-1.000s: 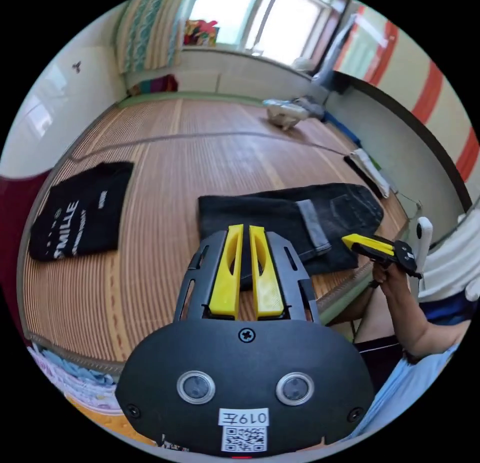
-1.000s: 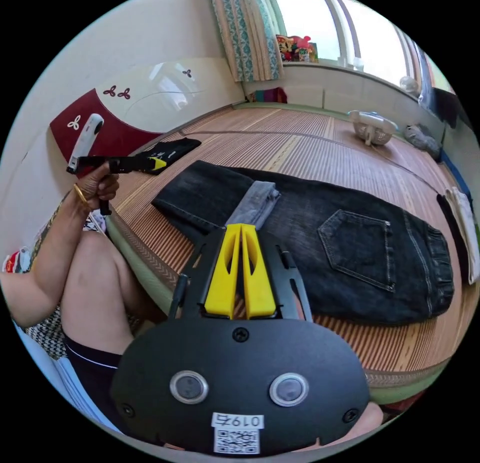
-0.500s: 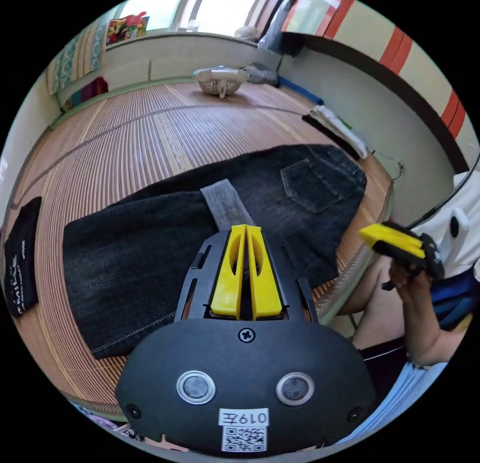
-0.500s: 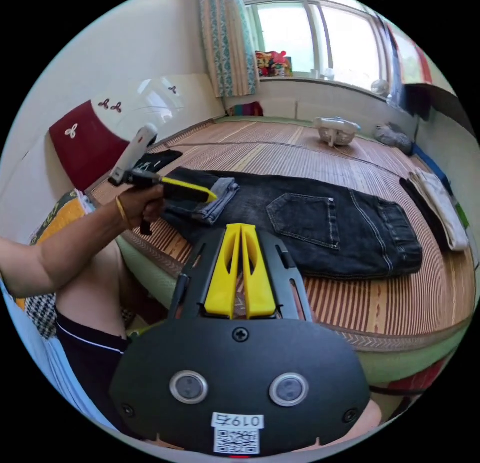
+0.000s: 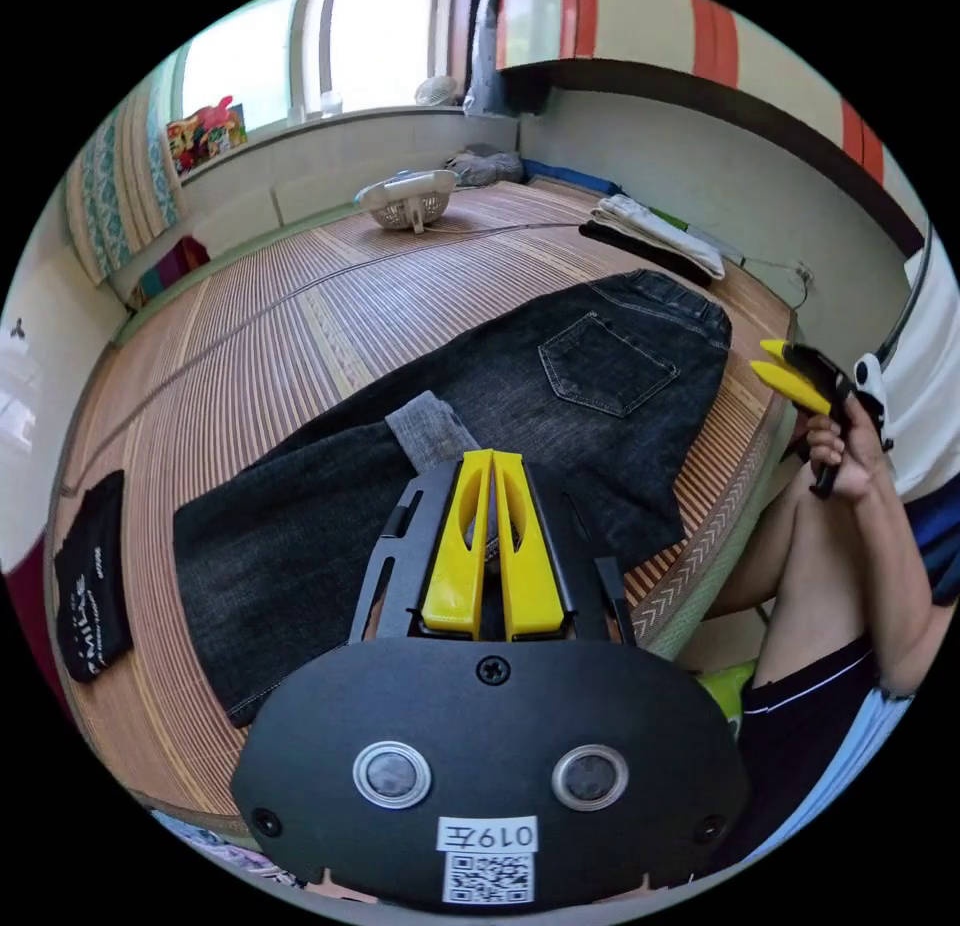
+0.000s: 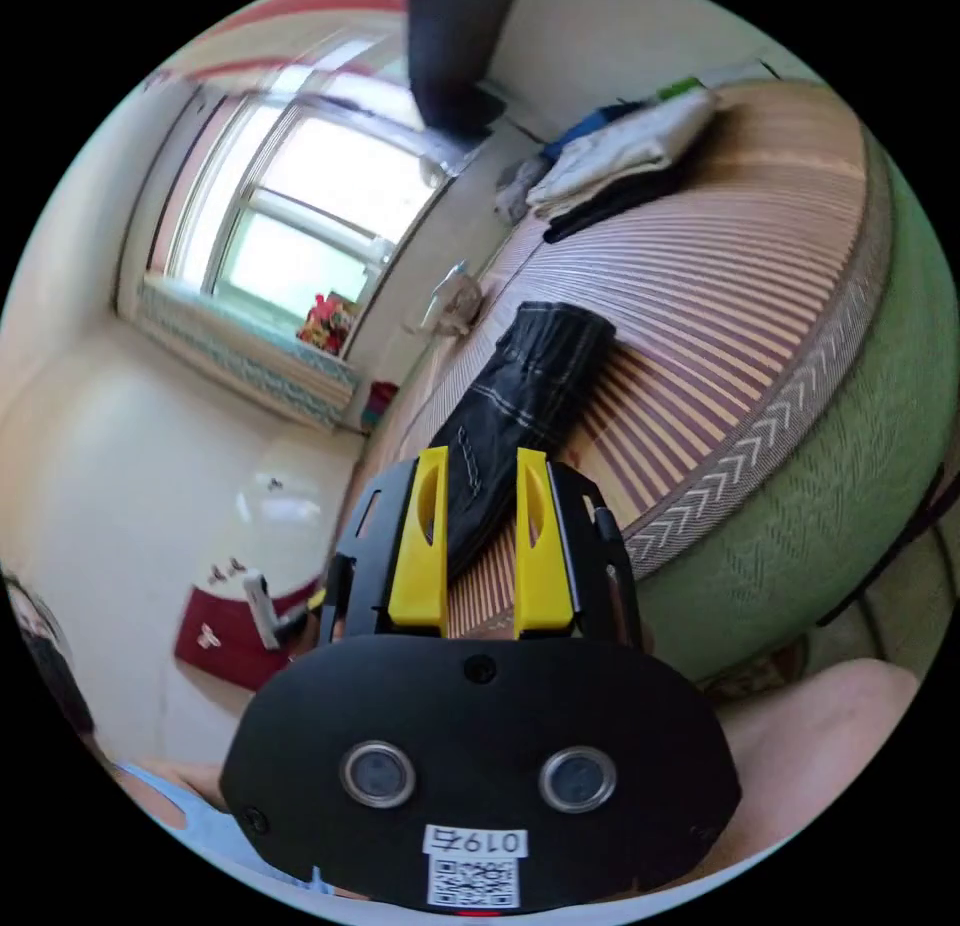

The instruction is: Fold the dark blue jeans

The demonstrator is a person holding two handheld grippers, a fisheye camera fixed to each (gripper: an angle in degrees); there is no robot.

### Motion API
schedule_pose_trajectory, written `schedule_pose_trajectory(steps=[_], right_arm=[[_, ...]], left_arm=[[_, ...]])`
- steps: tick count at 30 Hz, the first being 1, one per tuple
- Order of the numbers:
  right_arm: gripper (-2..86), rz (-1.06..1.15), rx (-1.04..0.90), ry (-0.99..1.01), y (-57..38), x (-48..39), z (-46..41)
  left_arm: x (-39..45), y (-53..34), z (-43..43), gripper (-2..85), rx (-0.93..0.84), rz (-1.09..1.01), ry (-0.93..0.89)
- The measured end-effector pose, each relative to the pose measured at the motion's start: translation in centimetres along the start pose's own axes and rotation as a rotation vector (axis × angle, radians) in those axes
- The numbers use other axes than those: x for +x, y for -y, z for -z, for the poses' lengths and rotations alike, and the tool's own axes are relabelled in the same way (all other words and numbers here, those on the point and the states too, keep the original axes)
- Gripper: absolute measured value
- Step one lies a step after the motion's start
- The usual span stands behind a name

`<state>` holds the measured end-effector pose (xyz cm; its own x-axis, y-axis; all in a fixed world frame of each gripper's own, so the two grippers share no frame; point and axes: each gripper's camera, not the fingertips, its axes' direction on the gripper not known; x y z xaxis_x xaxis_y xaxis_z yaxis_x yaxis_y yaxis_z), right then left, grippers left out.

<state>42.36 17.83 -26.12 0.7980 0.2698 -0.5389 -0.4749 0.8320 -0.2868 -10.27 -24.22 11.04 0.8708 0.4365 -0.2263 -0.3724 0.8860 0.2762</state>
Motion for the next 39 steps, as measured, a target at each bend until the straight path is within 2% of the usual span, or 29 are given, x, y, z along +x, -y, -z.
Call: schedule_pose_trajectory(steps=[5,12,17,18,20,23,26,32,36,39], right_arm=[[13.3,-0.242,0.052,0.077,2.9,7.0,1.5],[13.1,-0.287,0.1,0.11,5.2,9.5,2.1],[13.7,-0.328,0.162,0.357,6.0,13.5,3.2],[13.0,-0.312,0.142,0.321,6.2,13.6,3.3],[9.9,-0.192,0.061,0.092,7.3,12.1,4.0],[10.3,-0.103,-0.012,-0.025,8.2,10.9,4.0],[11.2,-0.1,-0.042,-0.047,9.2,10.8,3.6],[15.5,-0.191,-0.086,0.2,10.8,12.5,0.7],[12.2,-0.281,-0.015,0.271,10.7,14.5,0.5],[10.1,-0.248,-0.006,0.217,10.8,13.0,-0.5]], left_arm=[[1.4,0.4,-2.2,0.9,-0.071,-0.002,0.013],[0.5,0.9,-3.2,0.9,-0.078,0.052,-0.079],[-0.3,1.3,-4.2,0.8,-0.097,0.071,-0.131],[-0.5,1.3,-4.3,0.8,-0.1,0.077,-0.143],[-1.2,1.5,-4.7,0.8,-0.107,0.088,-0.18],[-1.9,1.7,-4.9,0.8,-0.108,0.096,-0.206],[-1.9,2.0,-5.0,0.7,-0.119,0.08,-0.2],[-2.1,2.5,-5.0,0.6,-0.143,0.036,-0.174],[-3.1,2.4,-4.8,0.6,-0.144,0.039,-0.192],[-3.7,2.5,-4.6,0.6,-0.149,0.029,-0.191]])
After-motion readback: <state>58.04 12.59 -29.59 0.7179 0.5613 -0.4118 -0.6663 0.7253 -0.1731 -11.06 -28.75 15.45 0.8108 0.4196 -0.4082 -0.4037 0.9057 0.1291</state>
